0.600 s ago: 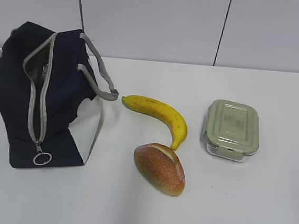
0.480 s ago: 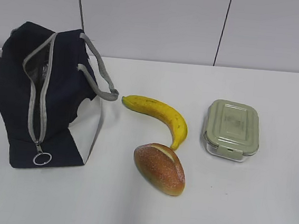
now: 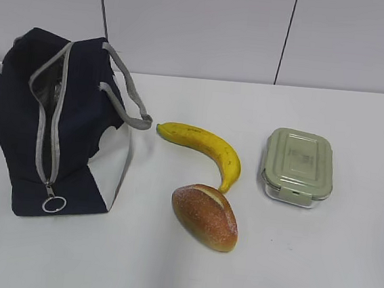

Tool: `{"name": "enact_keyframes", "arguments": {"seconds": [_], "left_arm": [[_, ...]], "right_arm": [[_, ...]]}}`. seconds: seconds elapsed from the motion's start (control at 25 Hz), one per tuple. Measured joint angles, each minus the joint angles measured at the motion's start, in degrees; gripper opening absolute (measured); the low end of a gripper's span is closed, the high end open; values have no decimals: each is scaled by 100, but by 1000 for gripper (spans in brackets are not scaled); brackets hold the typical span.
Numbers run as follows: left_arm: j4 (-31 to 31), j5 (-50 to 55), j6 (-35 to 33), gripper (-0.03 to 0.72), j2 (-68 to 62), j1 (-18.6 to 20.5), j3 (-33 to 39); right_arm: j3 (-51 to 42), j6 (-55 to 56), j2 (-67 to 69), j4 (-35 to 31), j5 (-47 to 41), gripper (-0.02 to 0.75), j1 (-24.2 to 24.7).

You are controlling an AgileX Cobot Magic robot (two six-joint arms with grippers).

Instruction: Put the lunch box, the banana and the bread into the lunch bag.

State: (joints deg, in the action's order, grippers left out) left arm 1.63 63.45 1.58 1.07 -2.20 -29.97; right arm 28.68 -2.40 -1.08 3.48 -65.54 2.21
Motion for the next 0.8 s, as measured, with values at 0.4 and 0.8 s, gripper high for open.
{"name": "enact_keyframes", "arguments": {"seconds": [0.4, 0.8], "left_arm": [[253, -308, 15, 587, -1966, 0, -1067], [1290, -526, 15, 531, -5193, 0, -3029]], "right_arm": [[0, 0, 0, 0, 0, 450, 0], [0, 0, 0, 0, 0, 450, 0]]}}
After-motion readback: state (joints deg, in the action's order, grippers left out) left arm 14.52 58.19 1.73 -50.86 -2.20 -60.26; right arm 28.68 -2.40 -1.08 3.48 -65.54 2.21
